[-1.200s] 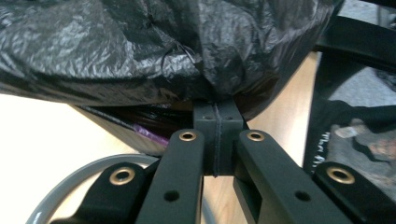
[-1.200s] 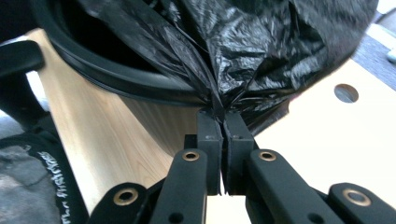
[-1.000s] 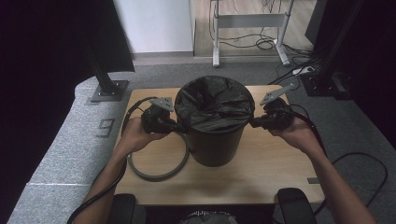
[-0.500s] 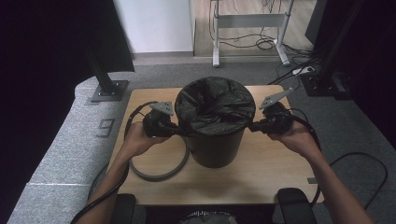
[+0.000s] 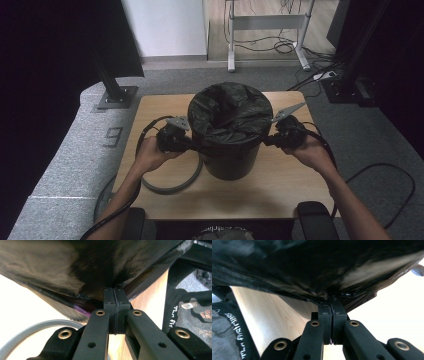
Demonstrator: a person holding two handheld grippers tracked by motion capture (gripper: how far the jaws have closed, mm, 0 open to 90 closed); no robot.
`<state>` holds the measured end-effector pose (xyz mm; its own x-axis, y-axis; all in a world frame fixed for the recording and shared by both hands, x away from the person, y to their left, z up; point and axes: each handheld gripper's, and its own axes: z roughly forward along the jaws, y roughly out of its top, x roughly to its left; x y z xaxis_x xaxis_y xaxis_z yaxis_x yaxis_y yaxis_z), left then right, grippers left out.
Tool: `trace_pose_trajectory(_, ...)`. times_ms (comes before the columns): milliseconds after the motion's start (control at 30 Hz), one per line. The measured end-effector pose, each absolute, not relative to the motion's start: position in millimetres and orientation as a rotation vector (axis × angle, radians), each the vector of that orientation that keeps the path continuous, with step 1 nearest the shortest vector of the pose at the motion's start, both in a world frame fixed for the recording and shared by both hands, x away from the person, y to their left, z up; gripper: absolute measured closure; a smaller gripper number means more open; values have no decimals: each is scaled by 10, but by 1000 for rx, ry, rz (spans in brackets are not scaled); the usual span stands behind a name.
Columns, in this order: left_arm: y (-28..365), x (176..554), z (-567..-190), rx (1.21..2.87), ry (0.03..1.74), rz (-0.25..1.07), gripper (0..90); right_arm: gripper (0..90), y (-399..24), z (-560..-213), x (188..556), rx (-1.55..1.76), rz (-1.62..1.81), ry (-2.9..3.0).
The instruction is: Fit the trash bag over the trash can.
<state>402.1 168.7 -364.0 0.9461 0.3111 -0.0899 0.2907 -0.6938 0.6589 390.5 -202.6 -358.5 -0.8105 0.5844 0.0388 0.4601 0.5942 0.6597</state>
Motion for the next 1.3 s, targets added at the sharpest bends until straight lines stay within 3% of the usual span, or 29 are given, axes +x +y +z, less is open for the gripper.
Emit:
trace_pose_trajectory(433, 1722, 4188, -4073, 2370, 546, -61, 893, 873, -2150, -4157, 4162, 1040, 1032, 2637)
trace_pose_trajectory(533, 1758, 4187, -4052, 2357, 548, -70, 820, 856, -2155, -4190, 4158, 1040, 1014, 2650)
trace_pose_trajectory(700, 1882, 4120, -3975, 2355, 535, -67, 498, 550, -2217, -4071, 4081, 986, 1038, 2675)
trace_pose_trajectory(800, 2004, 4056, -3940, 2320, 529, -41, 407, 392, -2277, -4003, 4014, 937, 1055, 2692)
trace_pose_trajectory(900, 2101, 4007, -3946, 2289, 544, -7, 352, 291, -2373, -3939, 3960, 932, 1068, 2673)
trace_pose_trajectory(1167, 2233, 3938, -4155, 2278, 579, 112, 154, 160, -2542, -3617, 3873, 923, 1158, 2592)
trace_pose_trajectory(1300, 2323, 3930, -4335, 2271, 636, 158, 97, 147, -2570, -3418, 3839, 903, 1191, 2581)
